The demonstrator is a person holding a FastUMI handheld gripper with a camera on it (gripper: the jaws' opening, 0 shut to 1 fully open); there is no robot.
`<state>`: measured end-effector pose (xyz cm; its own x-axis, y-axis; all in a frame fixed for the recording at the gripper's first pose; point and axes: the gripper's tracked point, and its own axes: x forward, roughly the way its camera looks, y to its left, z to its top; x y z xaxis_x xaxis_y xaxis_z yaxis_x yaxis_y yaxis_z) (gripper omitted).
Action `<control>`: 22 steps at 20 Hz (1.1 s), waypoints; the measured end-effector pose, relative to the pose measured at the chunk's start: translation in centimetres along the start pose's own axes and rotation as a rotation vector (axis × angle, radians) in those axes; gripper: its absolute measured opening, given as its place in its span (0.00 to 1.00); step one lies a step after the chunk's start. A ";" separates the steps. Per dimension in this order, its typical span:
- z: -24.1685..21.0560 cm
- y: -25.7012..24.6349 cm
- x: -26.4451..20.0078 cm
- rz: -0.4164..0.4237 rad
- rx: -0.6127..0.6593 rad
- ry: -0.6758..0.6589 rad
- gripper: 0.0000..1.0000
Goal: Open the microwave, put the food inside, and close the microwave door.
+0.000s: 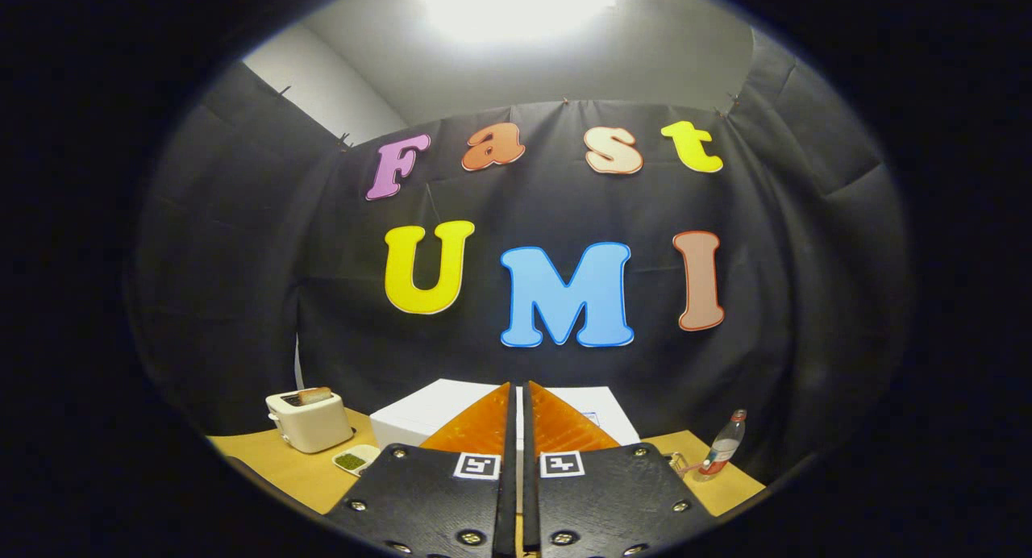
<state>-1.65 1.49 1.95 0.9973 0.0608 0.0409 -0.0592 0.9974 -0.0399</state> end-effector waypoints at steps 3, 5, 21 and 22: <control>0.6 0.1 0.1 0.030 0.022 -0.036 0.03; 0.1 -0.3 0.2 0.042 0.021 -0.038 0.04; -4.2 -4.2 2.3 -0.149 0.058 0.092 0.85; -3.5 -4.0 1.8 -0.138 0.063 0.077 0.94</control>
<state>0.51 -2.50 -1.35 0.9964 -0.0773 -0.0349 0.0781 0.9967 0.0239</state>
